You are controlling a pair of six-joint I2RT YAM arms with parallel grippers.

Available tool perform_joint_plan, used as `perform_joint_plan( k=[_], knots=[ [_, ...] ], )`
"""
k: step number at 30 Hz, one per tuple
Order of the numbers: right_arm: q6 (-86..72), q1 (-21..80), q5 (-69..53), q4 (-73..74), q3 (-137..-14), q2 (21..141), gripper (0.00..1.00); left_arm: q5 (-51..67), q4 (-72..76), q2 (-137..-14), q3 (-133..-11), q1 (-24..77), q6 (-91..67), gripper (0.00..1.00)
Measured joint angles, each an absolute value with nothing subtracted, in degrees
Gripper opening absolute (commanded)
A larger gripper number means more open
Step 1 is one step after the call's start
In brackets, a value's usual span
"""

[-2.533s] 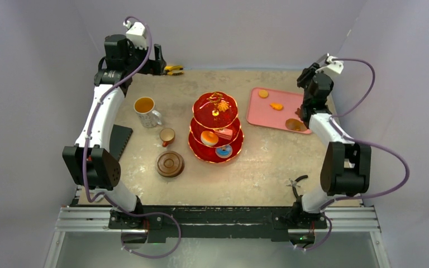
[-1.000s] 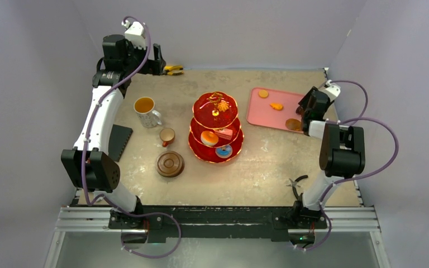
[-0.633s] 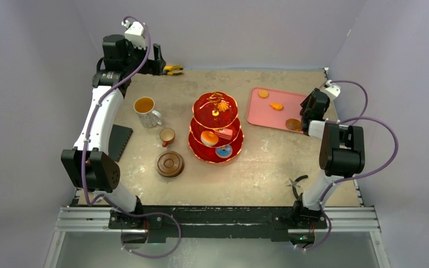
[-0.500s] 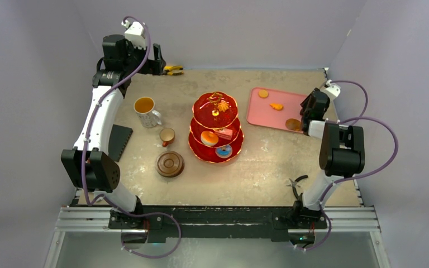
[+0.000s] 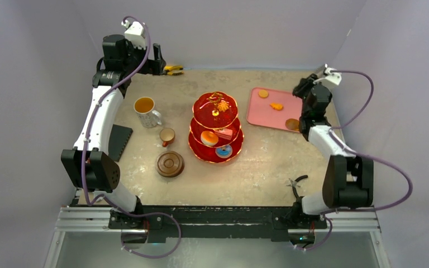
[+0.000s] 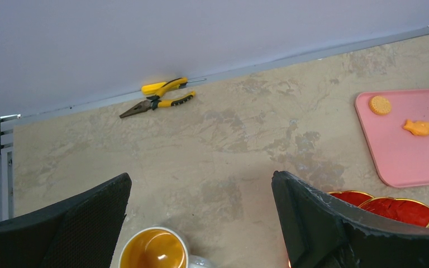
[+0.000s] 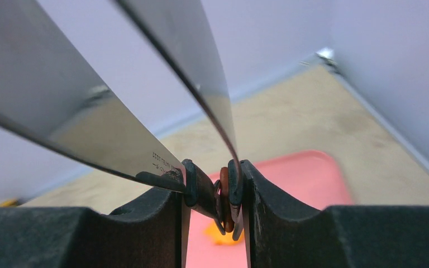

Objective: Serve the afternoon tea
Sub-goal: Pick up the desert from the tray, then place the desert on the desert table.

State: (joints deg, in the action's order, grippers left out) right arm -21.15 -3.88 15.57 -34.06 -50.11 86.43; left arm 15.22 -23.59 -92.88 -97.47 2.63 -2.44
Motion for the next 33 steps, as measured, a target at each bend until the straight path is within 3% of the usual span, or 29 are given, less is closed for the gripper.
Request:
perform_joint_plan(
  k=[11,22,28,33],
  knots=[
    [-21.26,16.38,8.91,-23.03,-58.50,67.81,0.26,15.31,-23.64,-92.88,-97.47,2.63,-2.63,0.97],
    [-21.85,34.28,8.32,-12.03,-61.80,65.78,0.28,15.90,-23.62,-92.49,-97.17,2.63,-3.46,0.97],
    [-22.04,38.41,9.67,-9.13,-61.80,65.71,0.30,16.08,-23.62,-92.25,-96.88,2.63,-3.49,0.97],
    [-22.57,39.64,10.02,-7.31,-61.80,65.43,0.38,16.23,-23.59,-92.25,-96.84,2.63,-3.86,0.97]
  ],
)
